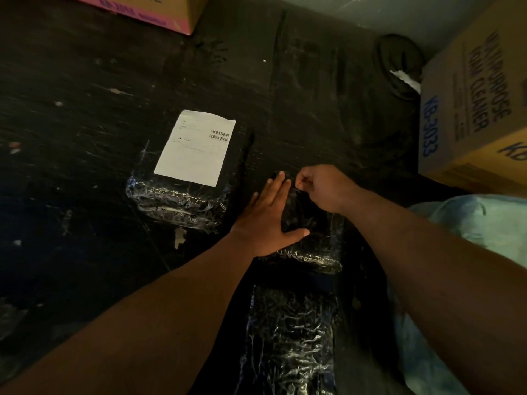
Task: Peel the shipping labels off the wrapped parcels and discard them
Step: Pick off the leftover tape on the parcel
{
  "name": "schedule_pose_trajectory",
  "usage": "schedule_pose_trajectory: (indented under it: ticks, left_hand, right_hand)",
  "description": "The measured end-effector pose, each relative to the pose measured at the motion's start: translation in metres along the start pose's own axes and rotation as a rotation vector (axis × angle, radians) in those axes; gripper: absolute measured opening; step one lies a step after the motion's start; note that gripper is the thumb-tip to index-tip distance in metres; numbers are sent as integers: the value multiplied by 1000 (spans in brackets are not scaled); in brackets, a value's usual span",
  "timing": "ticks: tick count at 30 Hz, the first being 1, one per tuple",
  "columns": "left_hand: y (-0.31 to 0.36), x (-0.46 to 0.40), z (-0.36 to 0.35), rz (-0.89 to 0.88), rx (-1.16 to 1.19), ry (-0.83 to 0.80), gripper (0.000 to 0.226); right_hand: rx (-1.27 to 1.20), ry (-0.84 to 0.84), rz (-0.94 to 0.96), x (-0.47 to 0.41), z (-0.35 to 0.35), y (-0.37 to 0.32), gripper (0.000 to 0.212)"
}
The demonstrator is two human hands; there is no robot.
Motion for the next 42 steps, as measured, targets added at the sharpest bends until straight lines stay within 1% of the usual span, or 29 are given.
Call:
schedule_pose_trajectory:
  ticks: [2, 5, 11, 18, 21, 25, 29, 32, 35, 42]
  left_hand:
    - [0, 0, 0, 0, -3, 1, 112]
    - [0, 0, 0, 0, -8, 4, 112]
    - [1, -1, 3, -4, -43, 18, 110]
    - [3, -1, 3, 22, -87, 15, 112]
    - [4, 0, 4, 26, -89, 16, 112]
    - [3, 0, 3, 26, -79, 20, 112]
    - [3, -1, 3, 23, -70, 18, 112]
    - [3, -1, 3, 22, -70, 20, 112]
    - [3, 0, 3, 20, -66, 21, 112]
    - [4, -2, 4, 14, -63, 25, 112]
  right_hand:
    - [-17, -14, -11, 0, 0, 3, 18]
    - [-72, 34, -44, 2, 3, 7, 15]
    - [-52, 18, -20, 3, 3, 3, 11]
    - [73, 34, 17, 1, 4, -4, 11]
    - [121, 39, 37, 4, 4, -7, 14]
    - [244, 64, 104, 8, 4, -16, 20]
    - [337, 26, 119, 4, 1, -26, 18]
    - [338, -10, 106, 3, 0, -28, 18]
    - [323, -16, 142, 3, 0, -28, 17]
    - [245, -22, 201, 11, 2, -15, 6]
Point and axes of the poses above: each hand's wrist, its own x-axis away from the middle knuckle, its own z-axis out of the back of the hand, y = z × x, the point moved 6 cm from there along -x, towards the middle knuckle, and after that the axes turned 1 degree about -x, right-handed, at the moved point
